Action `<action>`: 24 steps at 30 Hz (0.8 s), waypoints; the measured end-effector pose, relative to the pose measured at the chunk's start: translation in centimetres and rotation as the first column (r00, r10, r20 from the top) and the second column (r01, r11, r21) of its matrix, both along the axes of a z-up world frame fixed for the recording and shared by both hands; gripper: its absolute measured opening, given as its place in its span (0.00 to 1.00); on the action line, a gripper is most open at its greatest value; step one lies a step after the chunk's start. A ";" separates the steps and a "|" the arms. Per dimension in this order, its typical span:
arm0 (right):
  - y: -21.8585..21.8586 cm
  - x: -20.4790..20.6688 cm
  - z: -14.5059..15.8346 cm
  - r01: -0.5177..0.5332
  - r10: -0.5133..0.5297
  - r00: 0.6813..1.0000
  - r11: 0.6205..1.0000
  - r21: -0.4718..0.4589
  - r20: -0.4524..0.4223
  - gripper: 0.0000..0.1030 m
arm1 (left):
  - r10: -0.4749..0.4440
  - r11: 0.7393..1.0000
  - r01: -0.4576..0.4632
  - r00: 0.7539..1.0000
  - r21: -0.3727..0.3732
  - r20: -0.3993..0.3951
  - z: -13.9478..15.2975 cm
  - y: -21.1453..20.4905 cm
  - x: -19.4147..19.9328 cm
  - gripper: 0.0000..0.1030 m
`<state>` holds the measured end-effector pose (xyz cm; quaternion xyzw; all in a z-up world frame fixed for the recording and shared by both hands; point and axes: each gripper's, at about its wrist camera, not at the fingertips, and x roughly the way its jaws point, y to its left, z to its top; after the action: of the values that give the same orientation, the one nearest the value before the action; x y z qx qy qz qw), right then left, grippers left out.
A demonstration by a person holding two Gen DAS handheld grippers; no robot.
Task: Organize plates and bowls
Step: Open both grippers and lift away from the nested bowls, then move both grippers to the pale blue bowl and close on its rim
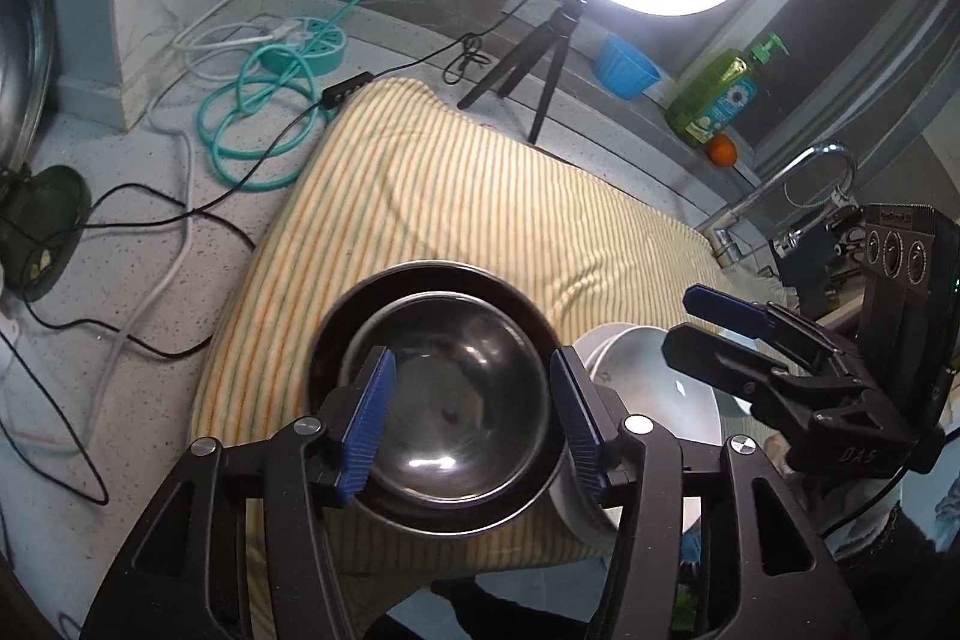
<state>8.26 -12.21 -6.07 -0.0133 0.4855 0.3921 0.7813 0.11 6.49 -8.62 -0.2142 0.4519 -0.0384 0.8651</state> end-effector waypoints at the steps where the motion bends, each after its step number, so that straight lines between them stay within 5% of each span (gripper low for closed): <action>1: -0.8 0.0 0.2 0.012 -0.012 1.000 1.000 0.001 -0.001 0.80 | -0.008 1.000 0.008 1.000 0.006 0.004 0.1 -0.5 0.1 0.51; 12: -12.1 1.6 0.5 0.223 -0.224 0.974 0.975 -0.021 -0.040 0.89 | -0.104 0.994 0.105 0.994 -0.018 0.039 0.3 -7.1 2.3 0.51; 24: -23.8 2.6 -1.3 0.440 -0.443 0.893 0.896 -0.053 -0.082 0.89 | -0.249 0.967 0.251 0.968 -0.054 0.033 -0.8 -15.5 5.0 0.51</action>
<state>10.91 -36.06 -7.38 0.1024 0.5175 0.1965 0.8265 5.09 -8.97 -9.40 -0.1798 0.4628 -0.1629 0.8526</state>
